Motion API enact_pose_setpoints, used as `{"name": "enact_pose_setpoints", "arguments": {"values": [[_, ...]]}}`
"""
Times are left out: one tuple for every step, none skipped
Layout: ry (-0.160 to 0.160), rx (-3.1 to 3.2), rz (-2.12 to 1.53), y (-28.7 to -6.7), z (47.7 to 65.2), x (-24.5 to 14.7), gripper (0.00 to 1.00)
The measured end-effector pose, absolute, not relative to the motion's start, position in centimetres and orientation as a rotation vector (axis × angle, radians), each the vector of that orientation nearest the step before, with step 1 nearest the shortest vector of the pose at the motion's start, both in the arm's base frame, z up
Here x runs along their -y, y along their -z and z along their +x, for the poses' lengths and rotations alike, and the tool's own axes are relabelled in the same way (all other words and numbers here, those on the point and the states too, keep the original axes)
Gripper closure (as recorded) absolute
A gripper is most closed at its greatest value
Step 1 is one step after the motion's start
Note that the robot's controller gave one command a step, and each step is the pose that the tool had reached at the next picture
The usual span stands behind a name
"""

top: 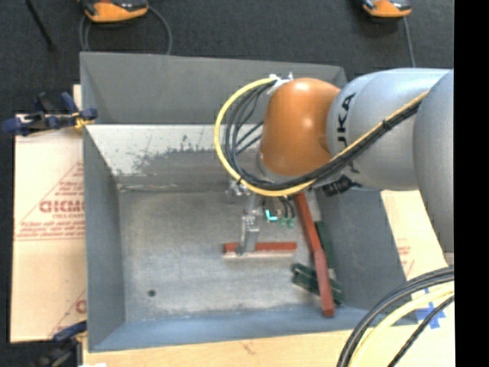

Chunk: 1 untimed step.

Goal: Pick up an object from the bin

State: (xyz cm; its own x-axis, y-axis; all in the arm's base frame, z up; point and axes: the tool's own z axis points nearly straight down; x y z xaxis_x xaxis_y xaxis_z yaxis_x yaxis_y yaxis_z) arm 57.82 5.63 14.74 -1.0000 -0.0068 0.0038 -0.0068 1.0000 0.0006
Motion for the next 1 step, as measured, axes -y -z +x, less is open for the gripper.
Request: {"name": "enact_pose_setpoints", "arguments": {"values": [[-0.005, 3.134, 0.115, -6.57, 54.79, 1.25, 0.0]]}}
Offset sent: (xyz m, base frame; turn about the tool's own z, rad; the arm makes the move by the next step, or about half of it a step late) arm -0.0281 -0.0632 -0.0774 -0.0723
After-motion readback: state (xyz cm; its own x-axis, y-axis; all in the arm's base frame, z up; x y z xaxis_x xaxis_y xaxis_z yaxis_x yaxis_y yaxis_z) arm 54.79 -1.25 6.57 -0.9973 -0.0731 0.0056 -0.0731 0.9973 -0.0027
